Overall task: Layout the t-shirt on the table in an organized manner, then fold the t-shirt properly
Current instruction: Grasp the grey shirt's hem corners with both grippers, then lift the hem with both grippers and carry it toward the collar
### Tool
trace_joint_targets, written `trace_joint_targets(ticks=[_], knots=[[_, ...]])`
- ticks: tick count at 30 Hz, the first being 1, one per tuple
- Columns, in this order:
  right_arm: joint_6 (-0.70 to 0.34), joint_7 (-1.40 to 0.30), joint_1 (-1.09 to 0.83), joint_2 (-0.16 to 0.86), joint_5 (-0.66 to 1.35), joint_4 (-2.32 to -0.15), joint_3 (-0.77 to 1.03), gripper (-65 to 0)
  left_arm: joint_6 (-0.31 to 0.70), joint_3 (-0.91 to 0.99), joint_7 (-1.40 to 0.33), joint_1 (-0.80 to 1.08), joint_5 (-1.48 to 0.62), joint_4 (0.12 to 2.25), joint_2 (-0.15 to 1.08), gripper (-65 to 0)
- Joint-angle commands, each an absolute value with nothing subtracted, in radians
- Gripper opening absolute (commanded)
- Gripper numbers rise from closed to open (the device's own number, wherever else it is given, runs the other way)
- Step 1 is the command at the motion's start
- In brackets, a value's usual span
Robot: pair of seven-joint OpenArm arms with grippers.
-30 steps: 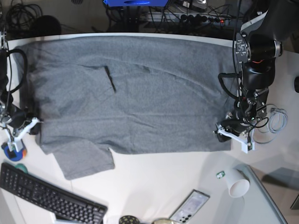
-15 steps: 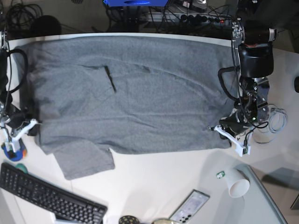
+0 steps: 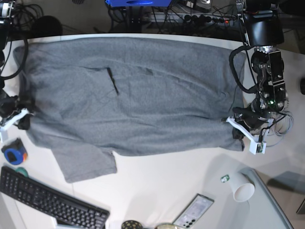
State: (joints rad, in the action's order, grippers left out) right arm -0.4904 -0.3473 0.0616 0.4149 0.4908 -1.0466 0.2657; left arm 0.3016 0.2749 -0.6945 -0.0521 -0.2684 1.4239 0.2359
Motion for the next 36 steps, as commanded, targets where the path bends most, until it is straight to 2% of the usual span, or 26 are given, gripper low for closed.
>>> trace_joint_targets(ticks=[1,4,13,15,19,20,24,29,36], knots=[[-0.519,-0.348,0.064,0.424,0.510,-1.090,0.298,-65.0,0.337,0.292,-0.674,-0.048,-0.278,1.460,0.249,-65.0],[-0.547,-0.432,0.030,0.395,0.510,-1.139,0.371,-65.0,0.390,0.337,-0.674,-0.004,-0.272,1.477,0.251,-65.0],[-0.545,-0.596,-0.001,0.367,0.507,-1.139,0.394,-64.2,0.397,0.338,-0.673,0.064,-0.269,1.463,0.252,-65.0],[-0.545,-0.650,0.004,0.351,0.507,-1.144,0.395,-58.4,0.397,0.337,-0.671,0.058,-0.269,1.440,0.252,-65.0],[-0.544,-0.711,0.015,0.346,0.510,-1.201,0.400,-35.4,0.397,0.337,-0.670,0.051,-0.269,1.420,0.251,-65.0],[-0.544,-0.714,0.015,0.343,0.510,-1.230,0.414,-31.8,0.397,0.337,-0.670,0.051,-0.269,1.420,0.251,-65.0],[-0.544,-0.714,0.087,0.349,0.504,-1.248,0.420,-30.6,0.397,0.337,-0.668,0.050,-0.269,1.420,0.251,-65.0],[-0.544,-0.691,0.323,0.372,0.400,-0.944,0.311,-30.5,0.397,0.337,-0.668,0.048,-0.269,1.419,0.251,-65.0],[-0.544,-0.423,0.552,0.354,0.211,-0.470,0.236,-30.3,0.397,0.337,-0.668,0.031,-0.269,1.419,0.252,-65.0]])
